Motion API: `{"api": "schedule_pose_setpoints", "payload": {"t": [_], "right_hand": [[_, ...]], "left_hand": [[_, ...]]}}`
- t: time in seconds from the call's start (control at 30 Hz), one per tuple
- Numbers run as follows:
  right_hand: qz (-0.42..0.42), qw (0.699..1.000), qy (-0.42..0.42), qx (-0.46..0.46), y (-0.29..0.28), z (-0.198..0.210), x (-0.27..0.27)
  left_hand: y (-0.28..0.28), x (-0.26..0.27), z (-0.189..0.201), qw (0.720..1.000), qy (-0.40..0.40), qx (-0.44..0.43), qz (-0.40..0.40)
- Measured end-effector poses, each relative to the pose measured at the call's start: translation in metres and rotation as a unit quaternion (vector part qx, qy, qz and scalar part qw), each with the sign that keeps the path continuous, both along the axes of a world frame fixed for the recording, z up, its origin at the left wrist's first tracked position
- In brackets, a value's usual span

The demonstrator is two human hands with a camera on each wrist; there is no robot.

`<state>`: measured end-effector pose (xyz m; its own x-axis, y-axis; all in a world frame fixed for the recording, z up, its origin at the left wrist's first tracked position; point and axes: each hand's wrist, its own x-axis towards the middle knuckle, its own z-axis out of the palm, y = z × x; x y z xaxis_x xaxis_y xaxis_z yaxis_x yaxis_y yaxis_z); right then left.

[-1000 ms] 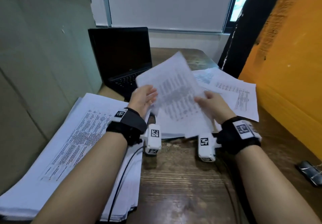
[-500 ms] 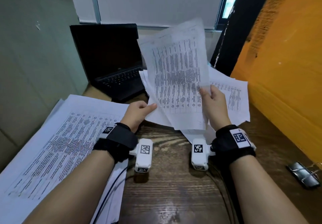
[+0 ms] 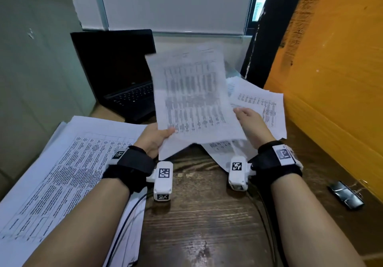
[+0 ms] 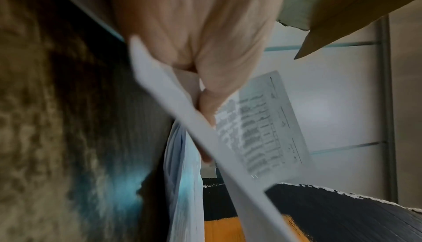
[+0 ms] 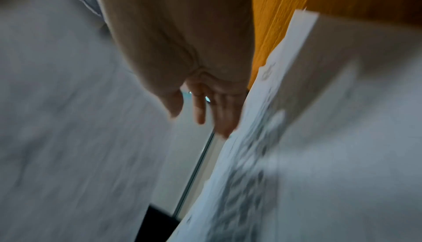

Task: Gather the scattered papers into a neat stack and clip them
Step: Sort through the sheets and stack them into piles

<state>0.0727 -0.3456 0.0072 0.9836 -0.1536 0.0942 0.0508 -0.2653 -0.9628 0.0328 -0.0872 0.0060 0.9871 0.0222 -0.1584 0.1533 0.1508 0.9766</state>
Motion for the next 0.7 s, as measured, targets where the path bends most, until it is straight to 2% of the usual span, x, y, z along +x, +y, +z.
{"api": "schedule_pose_setpoints", "payload": {"t": [0.07,0.13,0.23,0.3,0.43,0.53,0.63,0.7], "right_hand": [[-0.063,0.994,0.046,-0.077,-0.023,-0.005,0.002],[-0.112,0.978,0.09,-0.149,-0.046,-0.006,0.0],[-0.091,0.95,0.161,-0.25,-0.064,-0.009,0.0],[-0.1,0.942,0.165,-0.274,-0.065,-0.009,-0.001],[-0.088,0.961,0.113,-0.235,-0.061,-0.011,0.0],[-0.167,0.98,0.009,-0.109,-0.068,-0.005,0.003],[-0.309,0.947,-0.079,0.03,-0.076,0.002,0.0],[-0.337,0.931,-0.104,0.09,-0.078,0.0,0.002]], "left_hand": [[0.002,0.003,-0.002,0.999,0.007,-0.015,0.032],[0.004,0.002,-0.003,0.999,0.005,-0.032,0.03],[0.003,-0.002,-0.001,0.999,-0.005,-0.045,-0.009],[0.004,-0.001,-0.001,0.998,-0.014,-0.054,-0.005],[0.007,0.001,0.0,0.997,-0.016,-0.07,0.005],[0.008,0.004,-0.003,0.996,0.01,-0.083,0.014],[0.011,0.005,-0.004,0.996,0.027,-0.068,0.042],[0.01,0.008,-0.006,0.997,0.034,-0.051,0.037]]}}
